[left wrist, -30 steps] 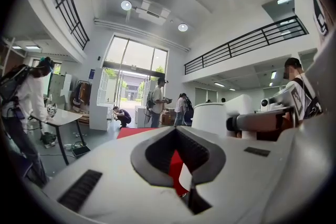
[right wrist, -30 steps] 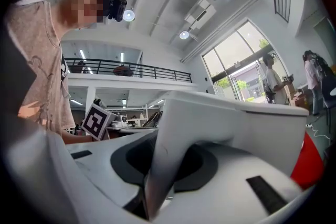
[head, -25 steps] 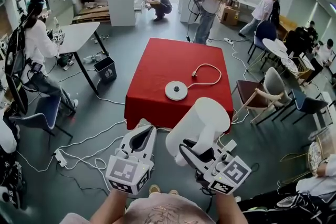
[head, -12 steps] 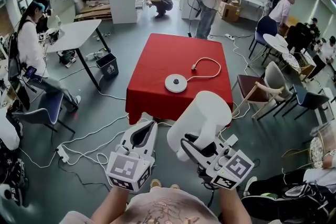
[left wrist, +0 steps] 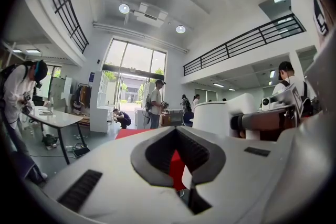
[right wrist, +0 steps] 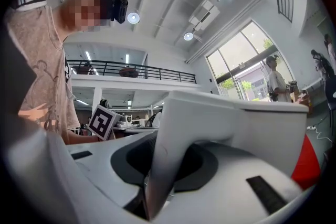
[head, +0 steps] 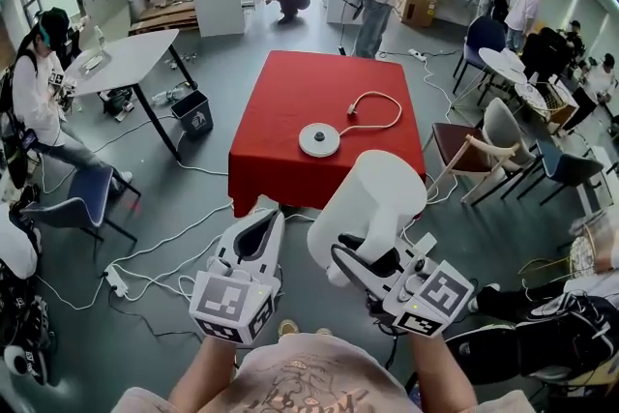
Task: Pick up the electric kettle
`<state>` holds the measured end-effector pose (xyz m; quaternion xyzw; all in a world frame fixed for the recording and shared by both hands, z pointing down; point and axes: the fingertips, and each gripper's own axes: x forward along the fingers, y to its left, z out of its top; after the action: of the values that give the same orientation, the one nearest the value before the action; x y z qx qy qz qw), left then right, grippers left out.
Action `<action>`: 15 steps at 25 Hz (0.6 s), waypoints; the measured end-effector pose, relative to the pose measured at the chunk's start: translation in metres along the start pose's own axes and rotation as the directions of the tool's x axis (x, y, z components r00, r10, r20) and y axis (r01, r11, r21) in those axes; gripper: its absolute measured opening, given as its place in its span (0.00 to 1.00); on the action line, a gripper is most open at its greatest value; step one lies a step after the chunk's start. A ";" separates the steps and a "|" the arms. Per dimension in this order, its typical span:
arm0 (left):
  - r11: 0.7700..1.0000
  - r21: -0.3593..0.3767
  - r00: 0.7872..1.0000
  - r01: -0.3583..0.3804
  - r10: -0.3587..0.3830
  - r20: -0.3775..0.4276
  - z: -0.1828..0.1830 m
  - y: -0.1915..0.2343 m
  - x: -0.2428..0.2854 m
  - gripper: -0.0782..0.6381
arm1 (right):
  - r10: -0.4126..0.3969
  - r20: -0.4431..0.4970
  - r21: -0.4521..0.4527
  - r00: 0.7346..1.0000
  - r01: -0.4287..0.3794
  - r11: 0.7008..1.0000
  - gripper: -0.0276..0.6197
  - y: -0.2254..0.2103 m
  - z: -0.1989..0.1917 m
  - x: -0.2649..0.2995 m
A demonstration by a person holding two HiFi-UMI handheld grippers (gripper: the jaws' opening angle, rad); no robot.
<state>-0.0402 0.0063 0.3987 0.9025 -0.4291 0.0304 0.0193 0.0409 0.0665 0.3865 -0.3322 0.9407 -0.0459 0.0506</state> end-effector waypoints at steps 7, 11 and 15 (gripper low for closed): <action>1.000 -0.007 1.000 -0.003 0.003 0.005 0.001 0.003 -0.005 0.10 | 0.031 -0.022 -0.003 0.999 -0.031 1.000 0.21 0.010 0.004 -0.004; 1.000 -0.014 1.000 0.000 0.000 0.007 0.002 0.001 -0.004 0.10 | 0.063 -0.035 -0.005 0.997 -0.063 0.998 0.21 0.016 0.008 -0.008; 1.000 -0.017 1.000 0.005 -0.005 0.012 0.006 -0.004 -0.001 0.10 | 0.097 -0.028 0.003 0.995 -0.097 0.995 0.21 0.019 0.016 -0.011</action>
<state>-0.0374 0.0096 0.3925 0.9036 -0.4272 0.0212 0.0245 0.0400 0.0870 0.3687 -0.2854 0.9563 -0.0489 0.0397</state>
